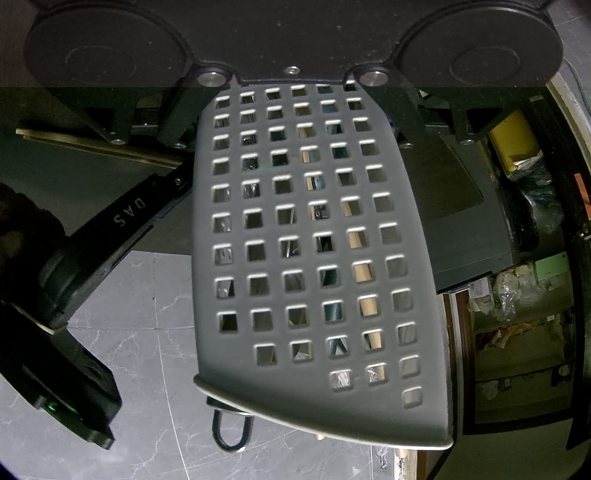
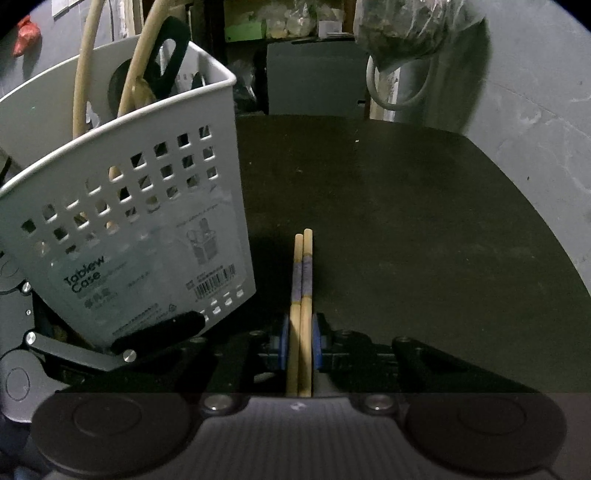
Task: Organize utensils
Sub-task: 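Lift the purple-banded chopsticks up over the caddy with the right tool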
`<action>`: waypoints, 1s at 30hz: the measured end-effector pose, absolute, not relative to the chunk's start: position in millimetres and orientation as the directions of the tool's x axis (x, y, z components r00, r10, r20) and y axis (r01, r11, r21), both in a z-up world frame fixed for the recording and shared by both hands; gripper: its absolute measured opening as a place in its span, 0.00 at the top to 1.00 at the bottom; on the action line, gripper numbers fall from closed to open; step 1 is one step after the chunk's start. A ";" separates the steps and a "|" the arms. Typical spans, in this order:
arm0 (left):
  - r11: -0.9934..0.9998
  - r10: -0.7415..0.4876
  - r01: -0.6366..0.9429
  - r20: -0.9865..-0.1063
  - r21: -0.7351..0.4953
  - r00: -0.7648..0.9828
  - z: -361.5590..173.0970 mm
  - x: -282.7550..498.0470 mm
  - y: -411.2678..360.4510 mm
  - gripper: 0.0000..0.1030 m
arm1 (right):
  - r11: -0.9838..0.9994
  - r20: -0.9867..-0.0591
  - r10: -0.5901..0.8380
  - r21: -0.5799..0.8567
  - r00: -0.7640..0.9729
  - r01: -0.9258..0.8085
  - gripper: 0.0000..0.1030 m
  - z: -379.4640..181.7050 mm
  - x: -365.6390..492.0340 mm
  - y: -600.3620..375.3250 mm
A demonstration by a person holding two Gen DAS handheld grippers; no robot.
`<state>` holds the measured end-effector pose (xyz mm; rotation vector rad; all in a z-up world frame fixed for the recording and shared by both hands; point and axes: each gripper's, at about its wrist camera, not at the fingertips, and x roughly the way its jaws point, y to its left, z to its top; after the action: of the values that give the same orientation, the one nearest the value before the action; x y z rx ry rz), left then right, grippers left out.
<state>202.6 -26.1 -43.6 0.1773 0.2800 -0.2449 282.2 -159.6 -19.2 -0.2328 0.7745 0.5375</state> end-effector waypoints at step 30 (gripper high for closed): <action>0.955 -0.239 0.278 -0.286 0.104 0.928 -52.0 208.8 -16.4 0.24 | 0.854 -0.738 0.456 0.206 0.497 -0.477 0.88 -2.4 320.7 -191.6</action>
<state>208.8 -16.4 -52.0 0.1441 0.2742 -0.2658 320.7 -191.6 -2.4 -0.0266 0.8860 0.5646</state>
